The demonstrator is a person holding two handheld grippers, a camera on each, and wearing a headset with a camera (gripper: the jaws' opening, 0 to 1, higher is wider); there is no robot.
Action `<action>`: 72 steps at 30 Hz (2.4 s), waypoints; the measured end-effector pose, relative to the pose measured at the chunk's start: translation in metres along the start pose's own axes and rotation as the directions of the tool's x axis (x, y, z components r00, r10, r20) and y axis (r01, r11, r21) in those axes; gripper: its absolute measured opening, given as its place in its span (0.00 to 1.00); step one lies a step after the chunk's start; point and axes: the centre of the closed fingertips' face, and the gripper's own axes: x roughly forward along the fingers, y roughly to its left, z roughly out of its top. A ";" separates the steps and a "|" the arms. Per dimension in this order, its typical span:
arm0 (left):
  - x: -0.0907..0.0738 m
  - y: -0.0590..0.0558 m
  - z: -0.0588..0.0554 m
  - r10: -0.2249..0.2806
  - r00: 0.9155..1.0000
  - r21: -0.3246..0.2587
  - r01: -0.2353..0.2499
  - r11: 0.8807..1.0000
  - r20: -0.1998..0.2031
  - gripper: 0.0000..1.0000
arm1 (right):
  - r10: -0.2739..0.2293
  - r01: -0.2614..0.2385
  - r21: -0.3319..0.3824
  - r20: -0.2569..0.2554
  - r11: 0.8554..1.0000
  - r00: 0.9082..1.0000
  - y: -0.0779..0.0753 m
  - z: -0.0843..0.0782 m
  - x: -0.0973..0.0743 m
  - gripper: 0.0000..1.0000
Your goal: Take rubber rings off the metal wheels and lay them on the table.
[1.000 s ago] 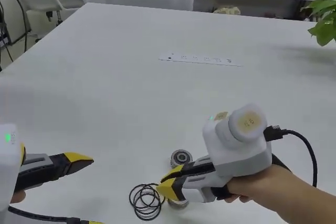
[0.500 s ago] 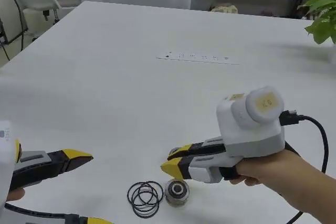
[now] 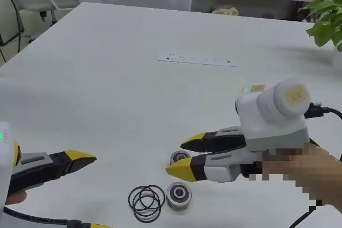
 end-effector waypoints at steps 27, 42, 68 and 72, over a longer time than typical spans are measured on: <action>0.000 0.001 0.010 0.000 0.999 0.011 -0.001 1.000 0.050 0.85 | -0.057 0.056 -0.013 -0.101 0.998 0.993 -0.004 -0.039 -0.058 0.88; 0.001 -0.002 0.009 -0.018 0.999 0.004 0.018 1.000 0.047 0.85 | -0.113 0.104 0.109 0.087 0.989 0.990 0.000 -0.042 -0.089 0.88; 0.002 -0.003 0.002 -0.026 1.000 -0.003 0.026 1.000 0.012 0.84 | -0.169 0.166 0.186 0.002 0.968 0.986 0.005 -0.093 -0.080 0.88; 0.002 -0.003 0.001 -0.025 1.000 -0.004 0.025 1.000 0.010 0.84 | -0.168 0.170 0.183 -0.022 0.968 0.985 0.003 -0.101 -0.082 0.87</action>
